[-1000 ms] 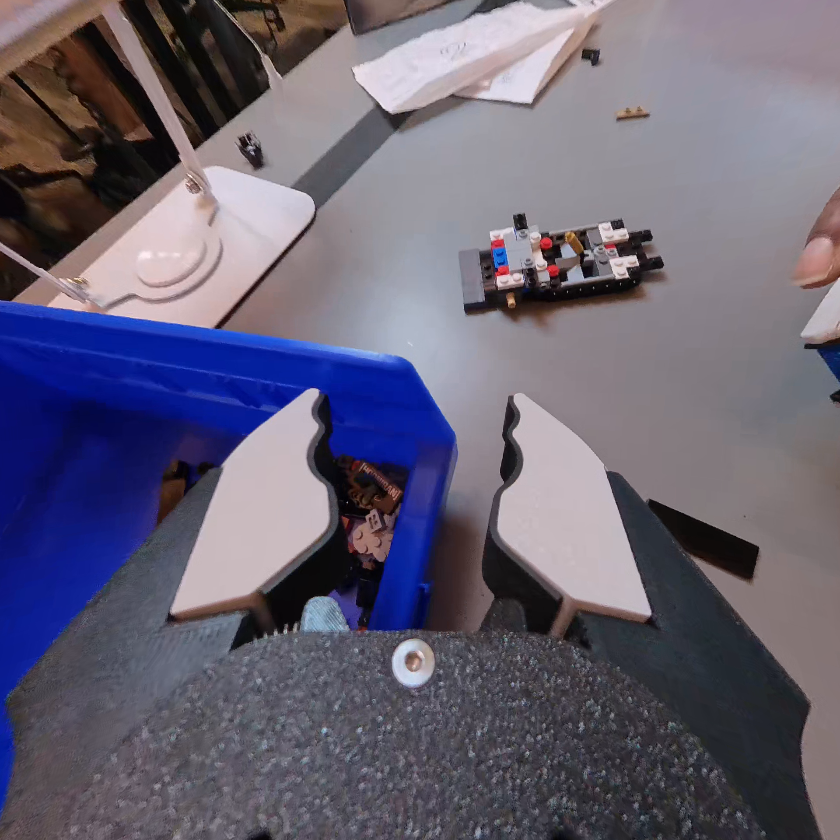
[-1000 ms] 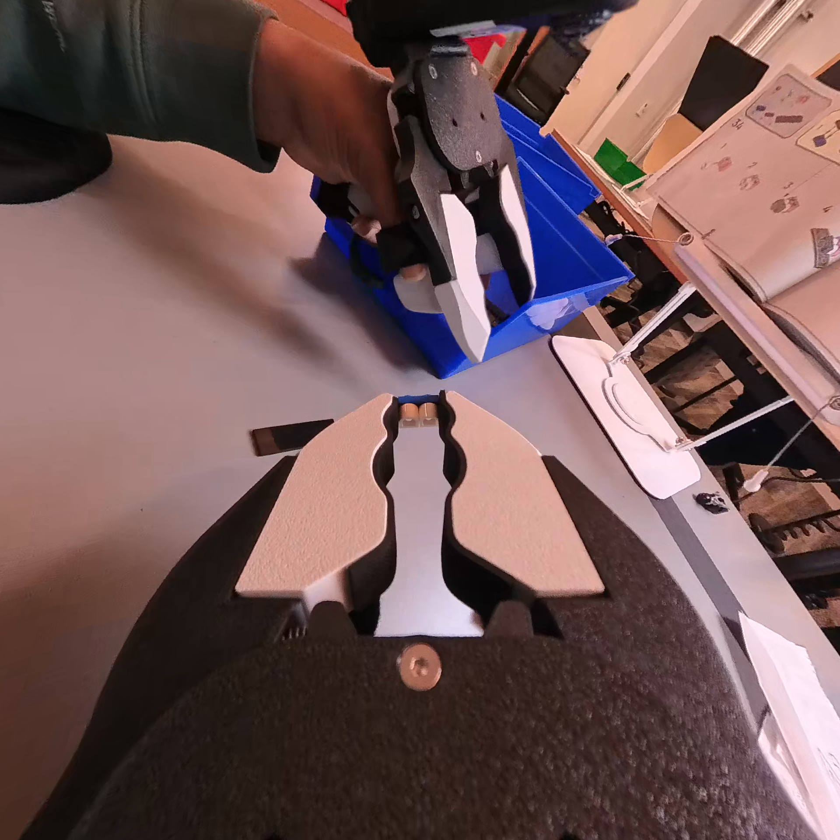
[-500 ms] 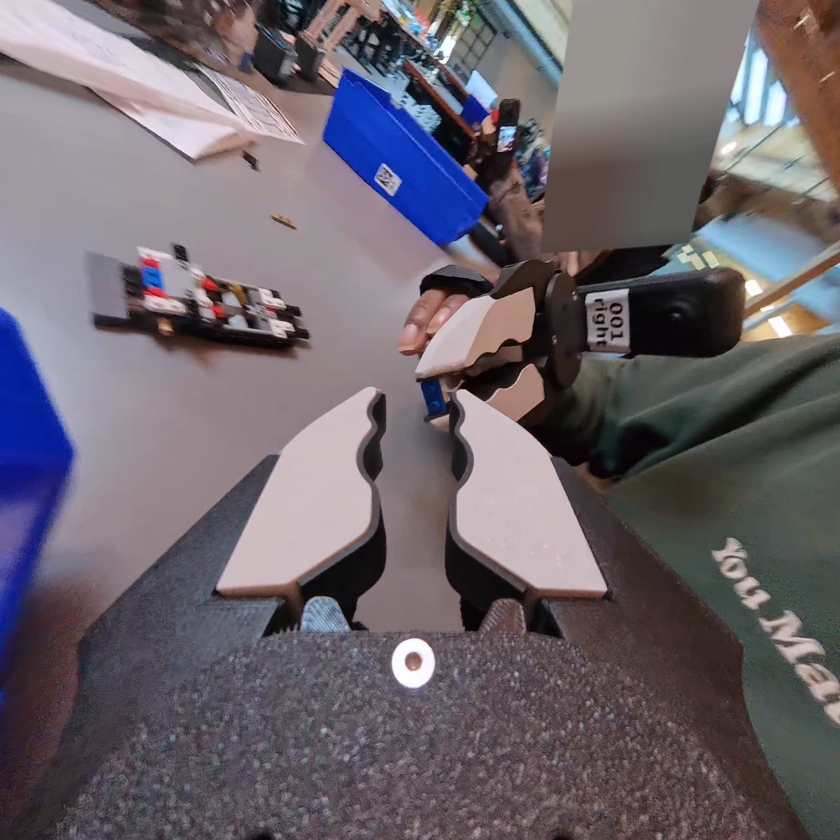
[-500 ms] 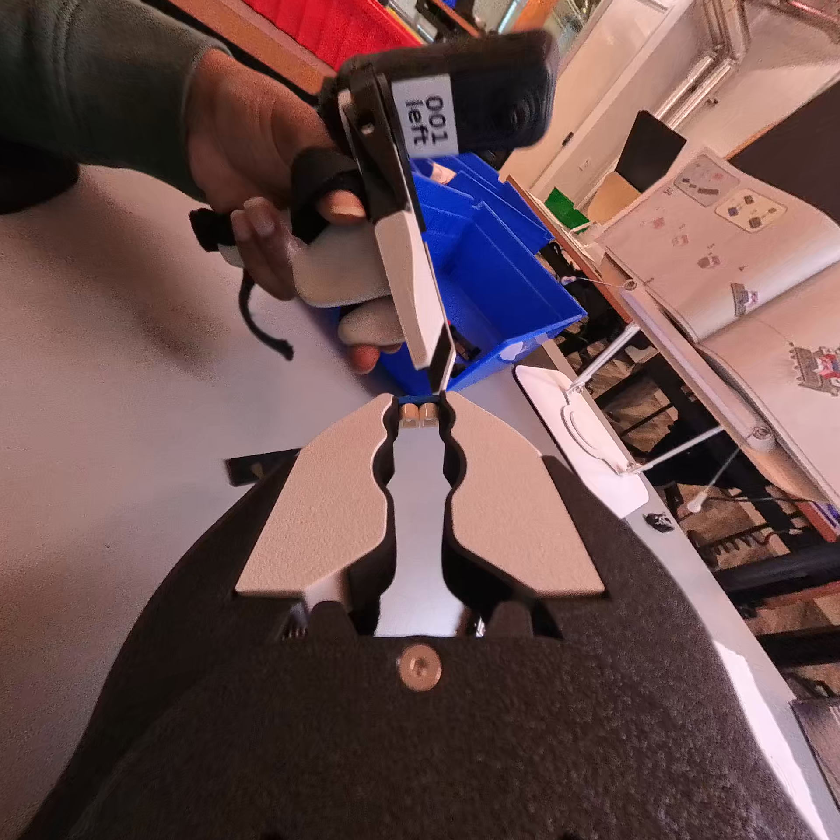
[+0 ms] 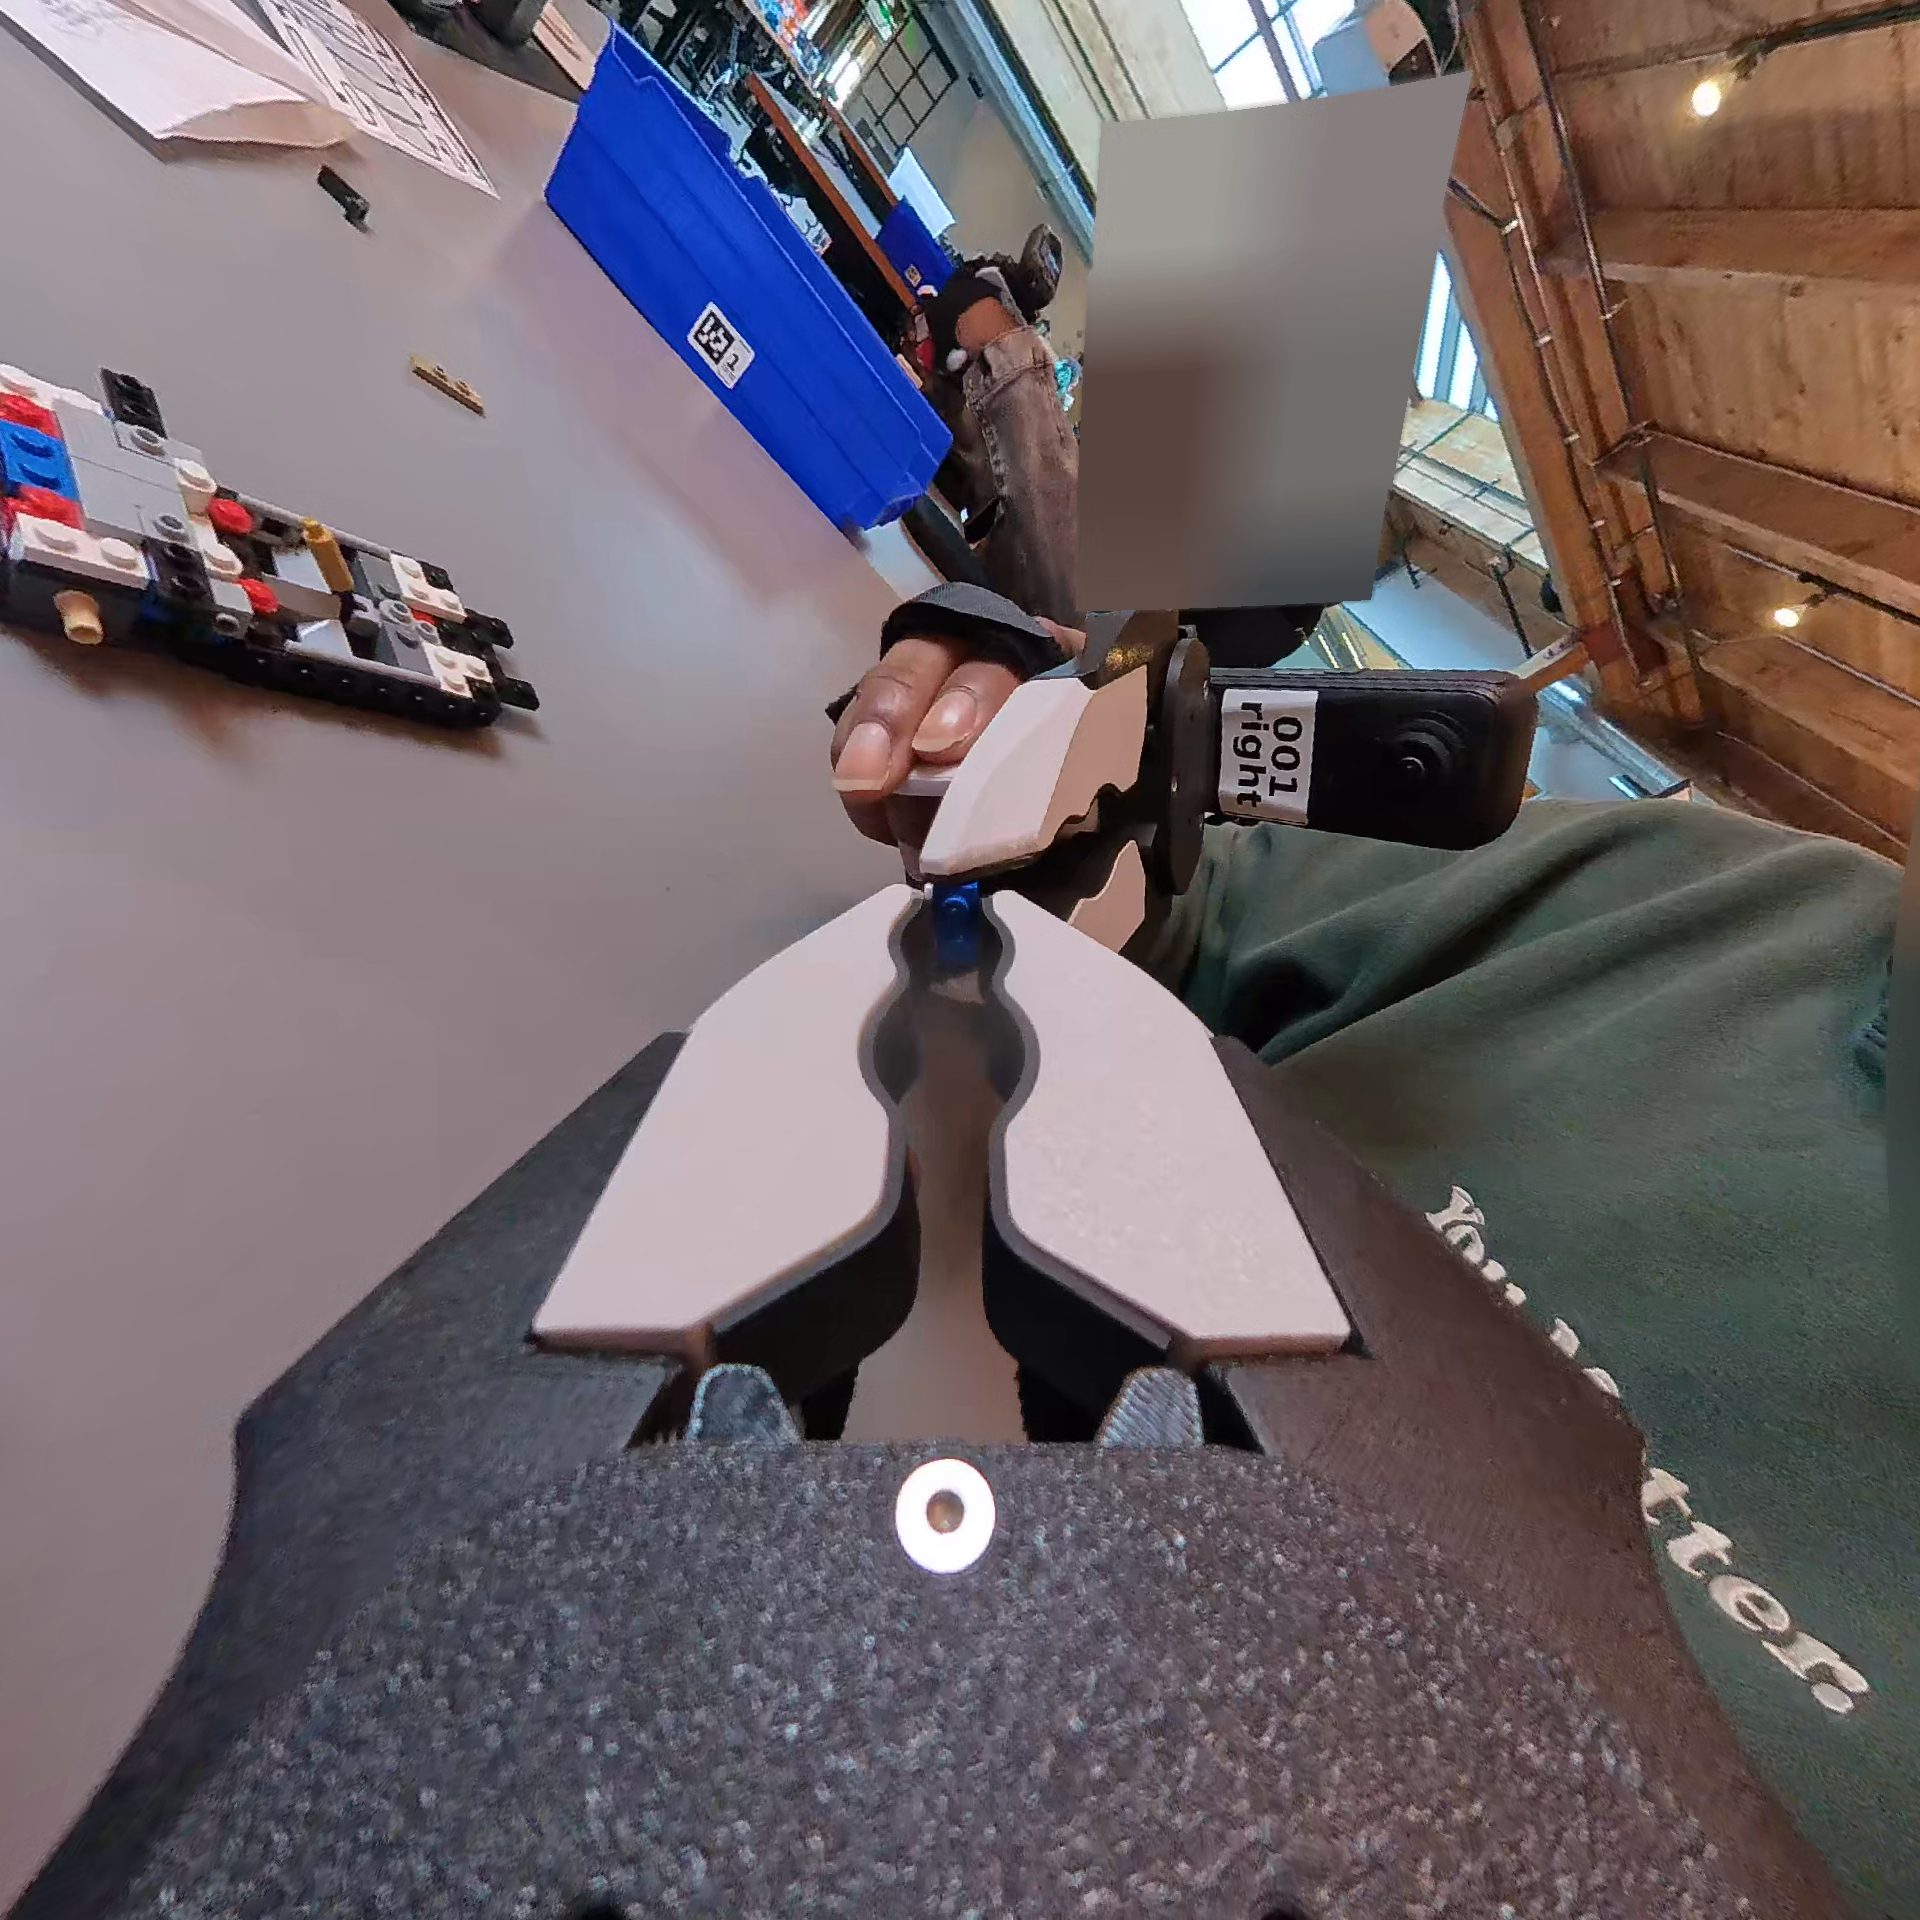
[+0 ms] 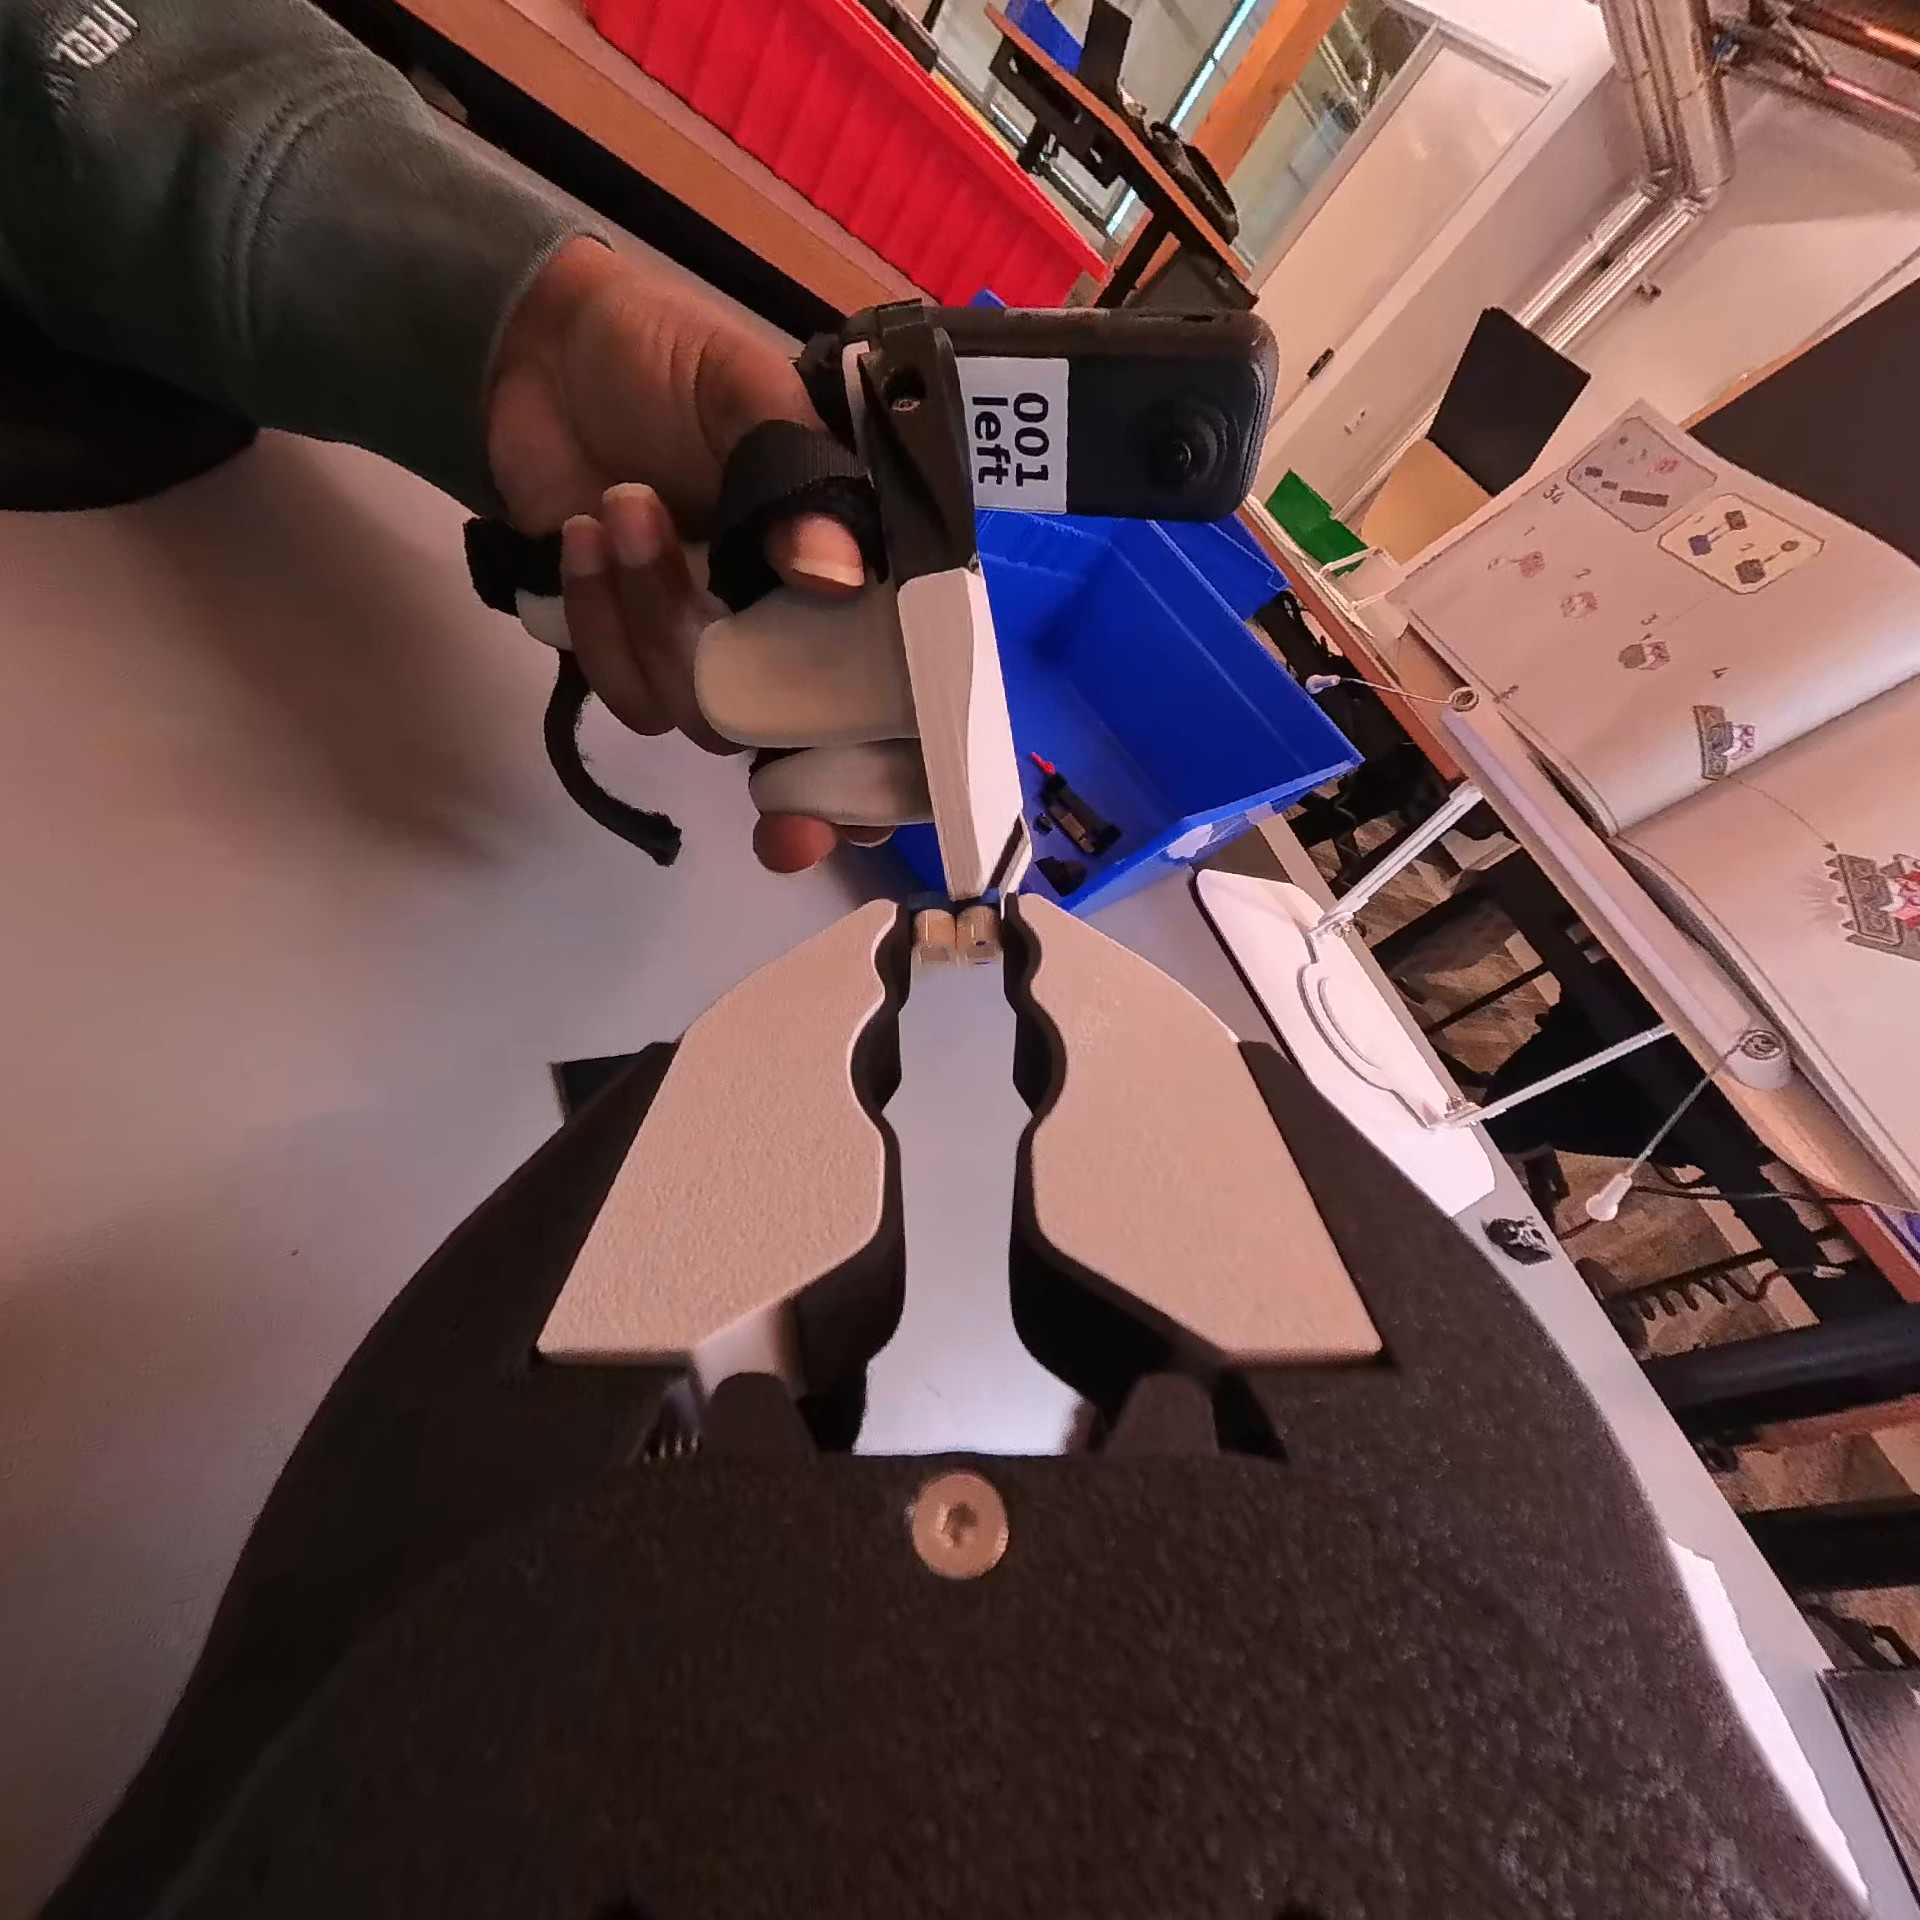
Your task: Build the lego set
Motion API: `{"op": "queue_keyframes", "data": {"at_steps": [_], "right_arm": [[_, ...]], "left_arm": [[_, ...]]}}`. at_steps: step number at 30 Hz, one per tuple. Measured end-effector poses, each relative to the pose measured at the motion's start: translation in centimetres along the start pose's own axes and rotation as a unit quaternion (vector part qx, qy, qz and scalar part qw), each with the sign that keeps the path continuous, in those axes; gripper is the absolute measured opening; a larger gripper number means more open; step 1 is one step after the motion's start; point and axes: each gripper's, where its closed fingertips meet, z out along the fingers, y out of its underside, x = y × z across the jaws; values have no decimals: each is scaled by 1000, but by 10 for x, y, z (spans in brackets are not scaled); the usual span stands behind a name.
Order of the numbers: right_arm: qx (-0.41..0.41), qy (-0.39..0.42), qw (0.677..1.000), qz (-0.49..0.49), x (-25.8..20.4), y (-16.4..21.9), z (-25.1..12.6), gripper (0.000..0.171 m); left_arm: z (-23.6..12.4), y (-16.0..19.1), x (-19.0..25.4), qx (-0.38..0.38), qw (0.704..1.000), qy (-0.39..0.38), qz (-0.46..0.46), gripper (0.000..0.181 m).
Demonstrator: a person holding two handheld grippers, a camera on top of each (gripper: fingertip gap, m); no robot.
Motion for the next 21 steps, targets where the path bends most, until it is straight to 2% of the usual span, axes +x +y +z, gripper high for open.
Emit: {"op": "queue_keyframes", "data": {"at_steps": [7, 9, 10, 17, 20, 21], "right_arm": [[-2, 0, 1000, -8, -1, 0, -1, 16], [0, -2, 1000, -9, -1, 0, -1, 16], [-1, -1, 1000, -10, -2, -1, 0, 16], [-2, -10, 1000, -12, -1, -7, -4, 16], [10, 14, 1000, 10, 16, -5, -19, 16], [8, 18, 1000, 17, 20, -4, -21, 16]], "left_arm": [[-2, 0, 0, 7, 1000, 4, -4, 7], [0, 2, 1, 4, 1000, 5, -3, 18], [0, 2, 0, 2, 1000, -1, 3, 9], [-2, 2, 7, -11, 1000, 20, 7, 8], [-36, -24, -4, 58, 998, 13, -25, 8], [-49, -29, -9, 66, 998, -14, -9, 8]]}}
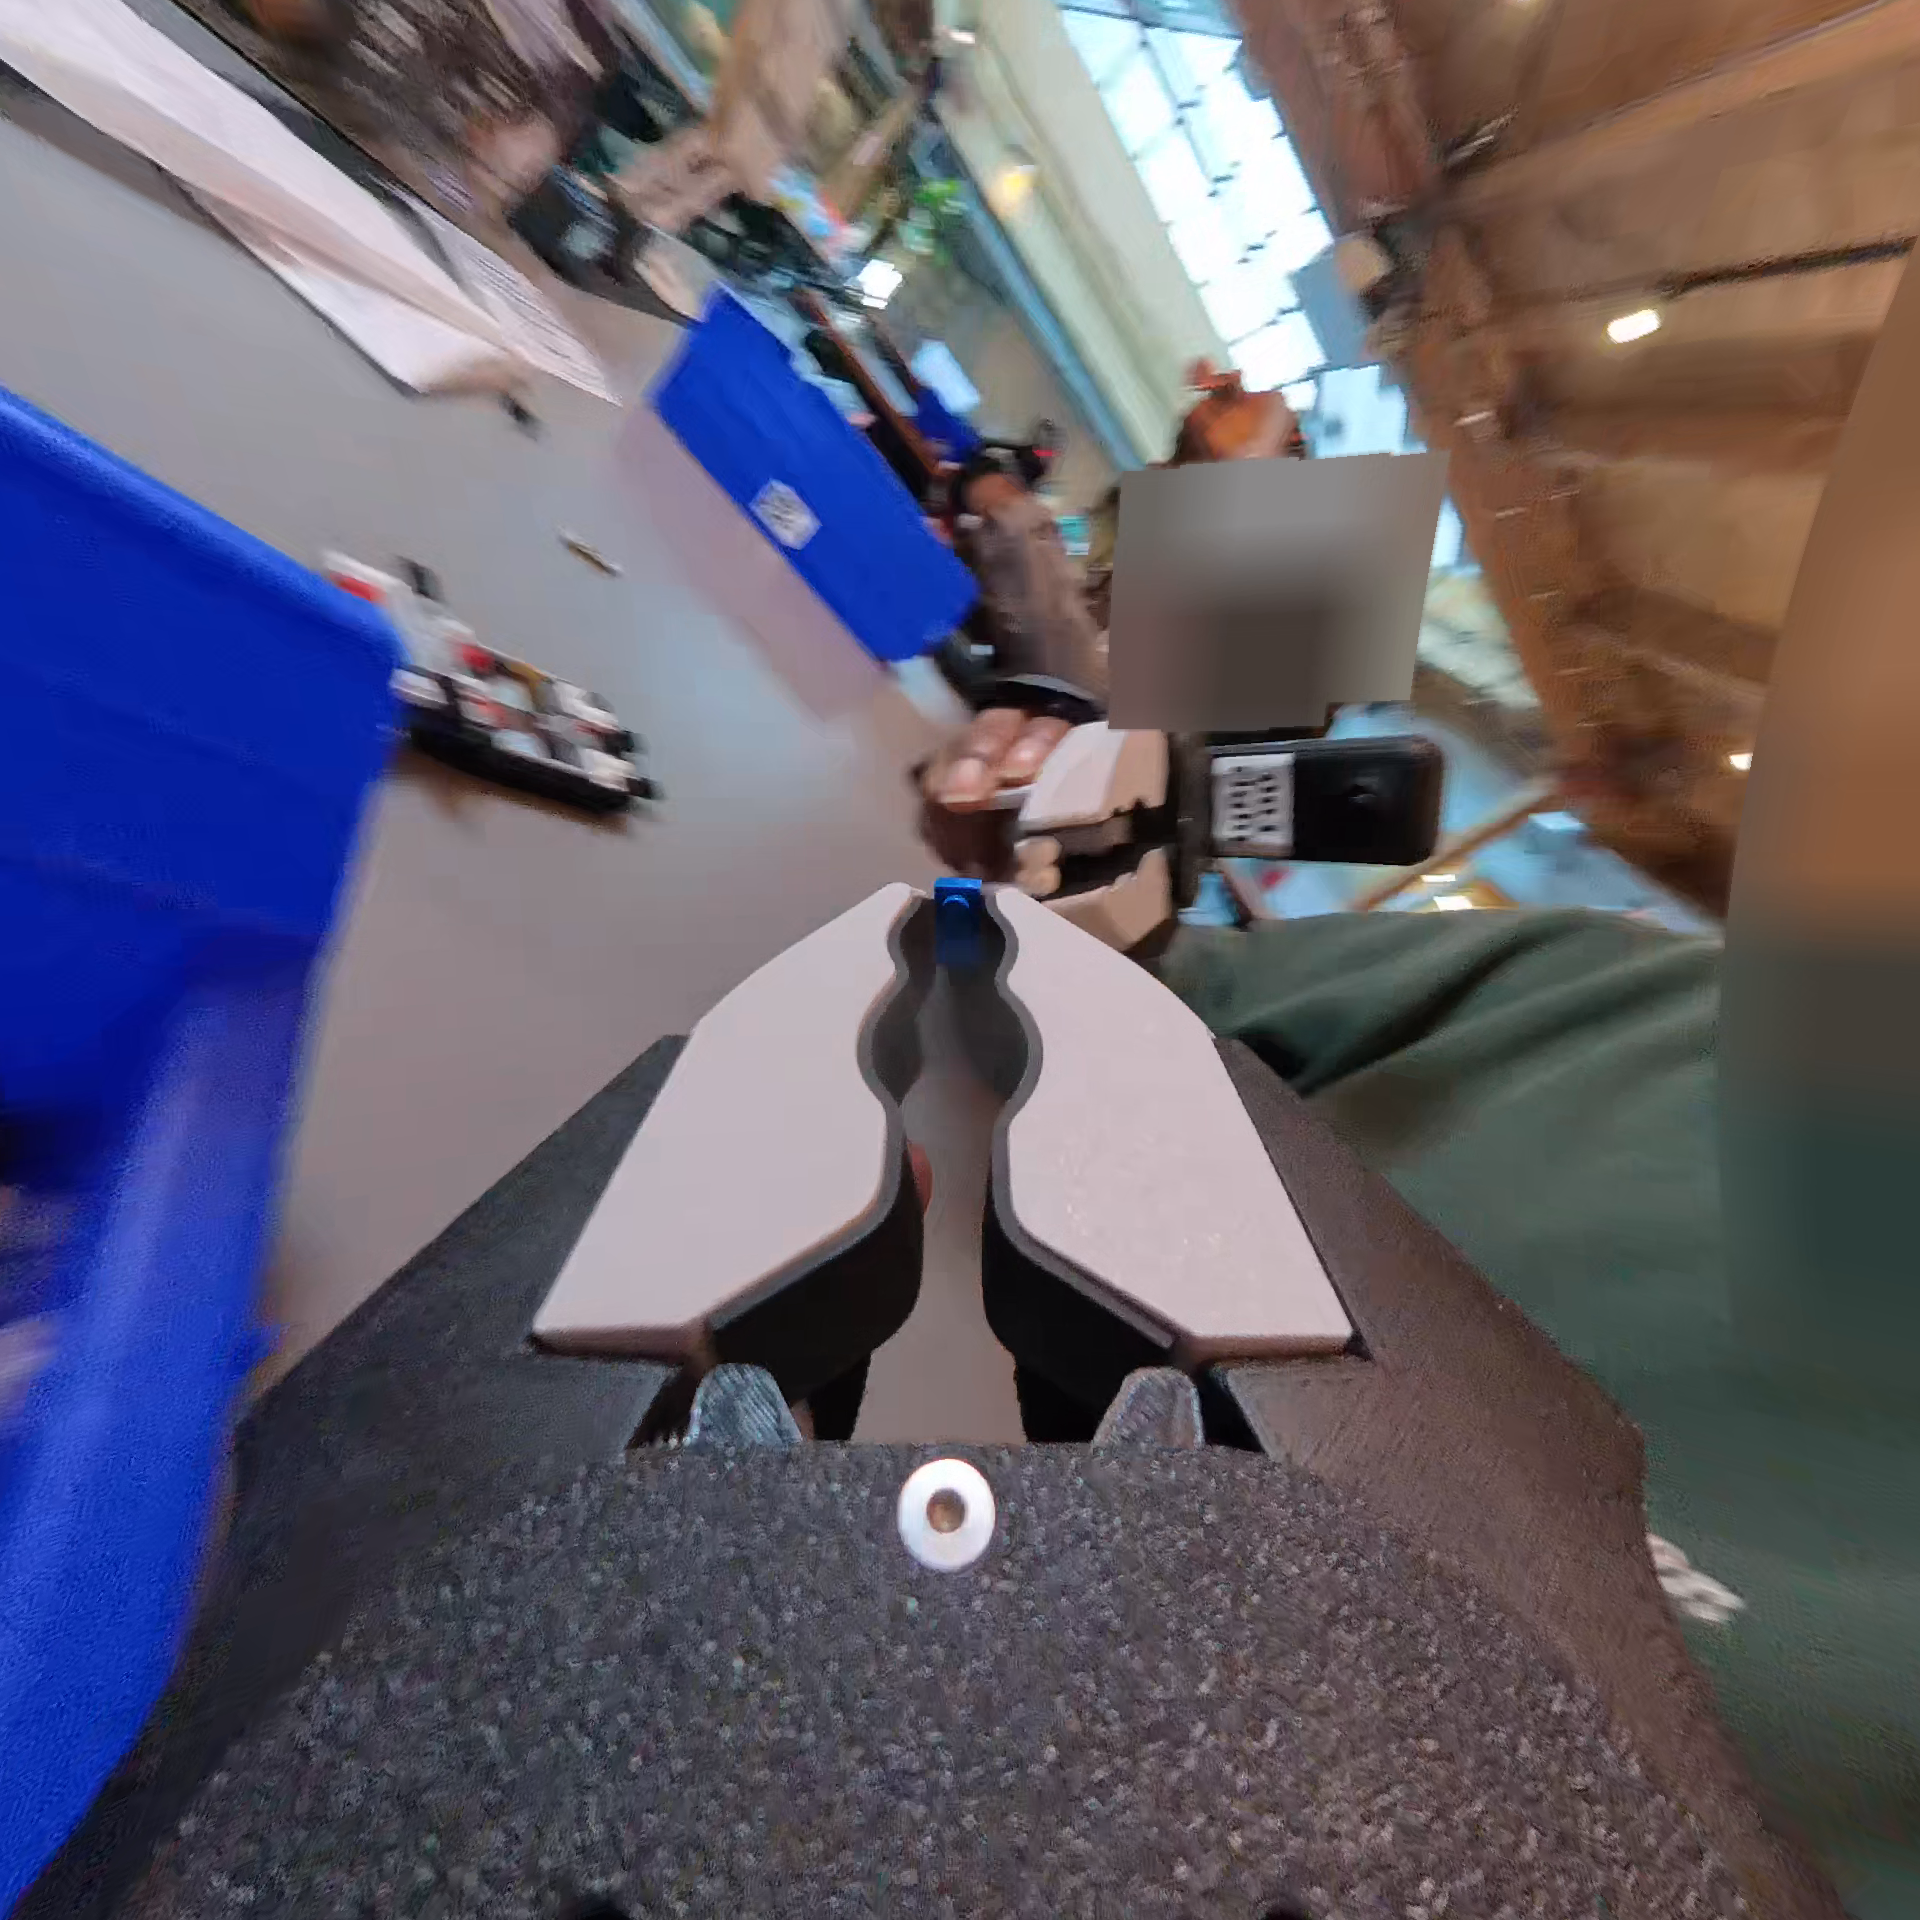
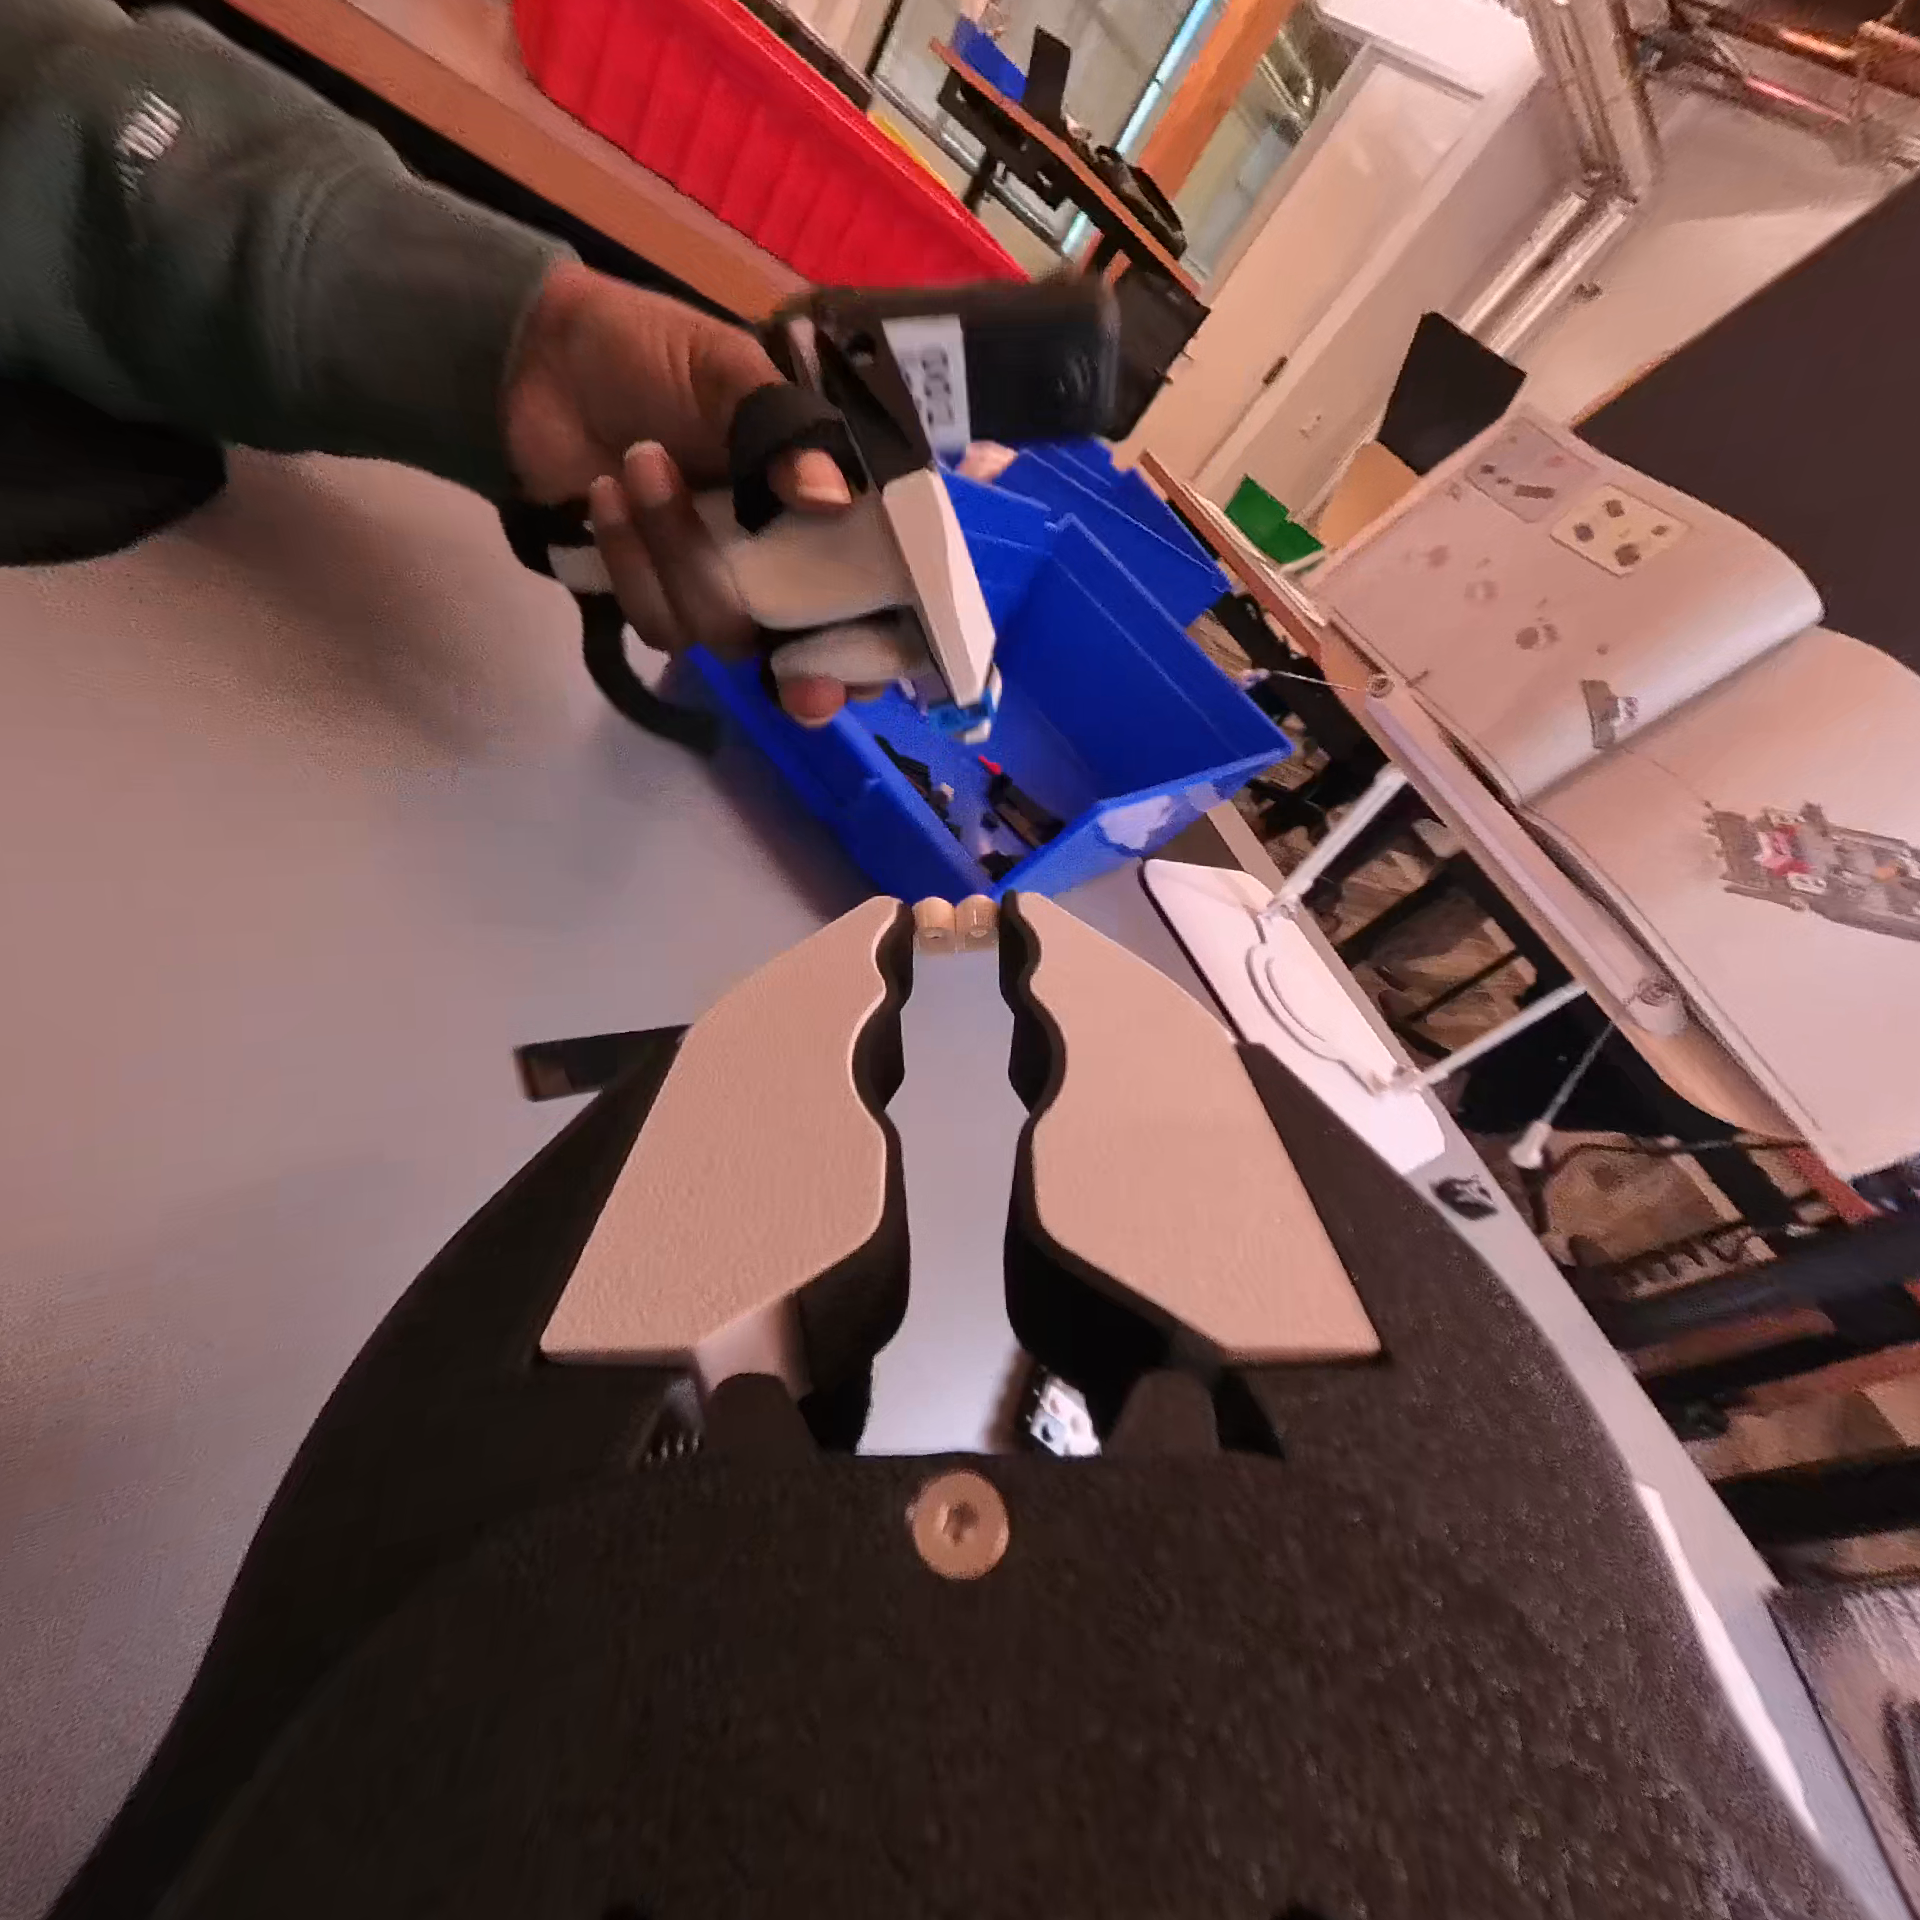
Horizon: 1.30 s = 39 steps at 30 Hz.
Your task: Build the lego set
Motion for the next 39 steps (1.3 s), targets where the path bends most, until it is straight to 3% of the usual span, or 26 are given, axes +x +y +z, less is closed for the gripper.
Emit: {"op": "queue_keyframes", "data": {"at_steps": [2, 3, 5, 7, 9, 10, 14, 23, 28, 33, 36, 39], "right_arm": [[-5, 7, 1000, -6, 1, 3, 2, 16], [-9, -1, 1000, 2, -2, 5, 5, 16], [-22, -11, 1000, 3, -6, 12, 11, 16], [-30, -19, 999, 2, -10, 18, 15, 16], [-36, -26, 999, 4, -13, 21, 17, 16], [-36, -29, 999, 4, -15, 21, 18, 16], [-41, -32, 999, 4, -18, 23, 19, 16], [-50, -45, 998, 9, -24, 24, 25, 16], [-50, -43, 998, 11, -23, 25, 23, 16], [-44, -23, 998, 24, -14, 24, 21, 16], [-30, -10, 999, 26, -9, 19, 20, 16], [-22, -2, 999, 24, -7, 16, 20, 16]], "left_arm": [[-15, -12, -17, -1, 991, -106, 76, 8], [-26, -21, -35, -2, 973, -195, 126, 8], [-59, -38, -72, -14, 904, -370, 214, 8], [-75, -41, -88, -27, 877, -429, 216, 7], [-82, -32, -107, -58, 865, -462, 188, 42], [-81, -29, -112, -65, 863, -466, 186, 49], [-75, -26, -110, -88, 853, -466, 219, 64], [-33, -2, -112, -191, 825, -445, 290, 71], [-9, -5, -104, -178, 823, -421, 337, 73], [-12, -22, -81, -108, 854, -393, 322, 59], [7, -9, -43, -83, 925, -261, 263, 35], [26, 11, -17, -76, 975, -133, 161, 31]]}}
